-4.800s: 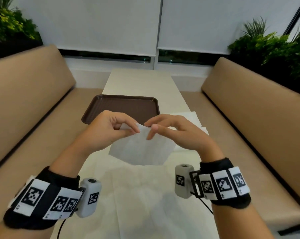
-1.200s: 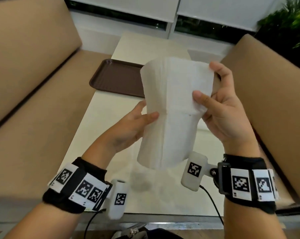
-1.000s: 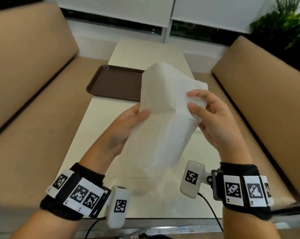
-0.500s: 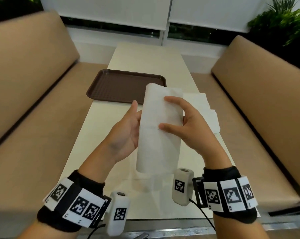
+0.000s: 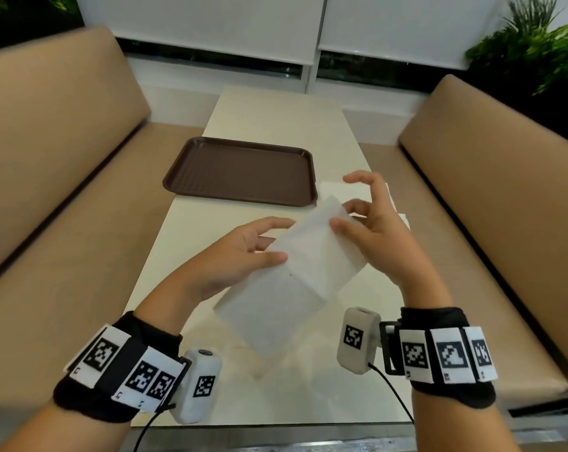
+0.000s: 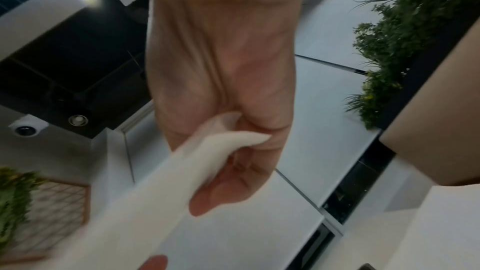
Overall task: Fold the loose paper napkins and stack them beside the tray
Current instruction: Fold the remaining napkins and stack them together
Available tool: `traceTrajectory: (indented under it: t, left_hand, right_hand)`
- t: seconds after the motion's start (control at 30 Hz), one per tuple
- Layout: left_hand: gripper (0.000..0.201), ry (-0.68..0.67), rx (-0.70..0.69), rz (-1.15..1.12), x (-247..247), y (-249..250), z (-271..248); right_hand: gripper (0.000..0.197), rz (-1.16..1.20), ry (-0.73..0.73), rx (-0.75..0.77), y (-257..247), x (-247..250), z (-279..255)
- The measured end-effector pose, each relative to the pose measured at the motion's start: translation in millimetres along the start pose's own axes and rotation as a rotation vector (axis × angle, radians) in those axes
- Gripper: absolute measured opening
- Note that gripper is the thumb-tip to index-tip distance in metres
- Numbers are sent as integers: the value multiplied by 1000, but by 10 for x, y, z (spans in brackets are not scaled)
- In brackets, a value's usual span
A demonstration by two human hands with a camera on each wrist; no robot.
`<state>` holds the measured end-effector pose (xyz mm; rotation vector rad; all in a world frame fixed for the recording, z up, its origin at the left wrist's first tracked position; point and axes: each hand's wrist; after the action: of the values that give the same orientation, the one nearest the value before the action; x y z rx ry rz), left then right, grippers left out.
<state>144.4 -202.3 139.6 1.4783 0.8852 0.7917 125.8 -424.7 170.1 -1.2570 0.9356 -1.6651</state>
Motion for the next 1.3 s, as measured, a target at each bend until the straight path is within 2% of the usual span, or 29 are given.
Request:
traceTrajectory:
  t: [0.07, 0.2, 0.3, 0.43, 0.6, 0.7, 0.8, 0.93, 1.07, 1.2, 1.3]
  left_hand:
    - [53, 40, -18, -23, 92, -78, 5]
    - [34, 143, -42, 68, 256, -221, 56]
    - [39, 241, -21, 134, 336, -291, 149]
    - [41, 296, -32, 104, 383, -331, 263]
    - [42, 263, 37, 65, 348, -386, 411]
    - [23, 151, 134, 23, 287, -304, 595]
    - [22, 210, 126, 30, 254, -187, 1009]
    - [21, 377, 90, -2, 131, -121, 1861]
    - [24, 364, 110, 26, -111, -235, 2657]
    - [35, 389, 65, 312, -336, -490, 3240]
    - [34, 361, 66, 506, -429, -715, 3515]
  right_hand:
    - [38, 44, 46, -37, 101, 28, 0]
    - [37, 12, 97, -55, 287, 102, 16]
    - [33, 6, 94, -116, 387, 131, 17]
    - [25, 41, 58, -185, 469, 137, -3]
    - [27, 115, 49, -234, 636, 188, -9]
    - [37, 130, 27, -258, 750, 302, 96]
    - [43, 130, 28, -257, 834, 513, 428]
    - [25, -36, 217, -239, 1035, 745, 1115]
    - [28, -208, 328, -299, 1460, 924, 1794]
    - [43, -415, 269, -383, 1918, 1034, 2138]
    - [38, -623, 116, -435, 2193, 1047, 2242]
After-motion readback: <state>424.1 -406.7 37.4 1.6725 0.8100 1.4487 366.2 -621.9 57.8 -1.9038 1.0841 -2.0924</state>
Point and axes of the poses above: each hand's wrist, its own z-axis towards the middle knuckle, its own x-axis out of the back of the hand, y = z × x, and after that the axes turned 9 degrees about y, right-handed
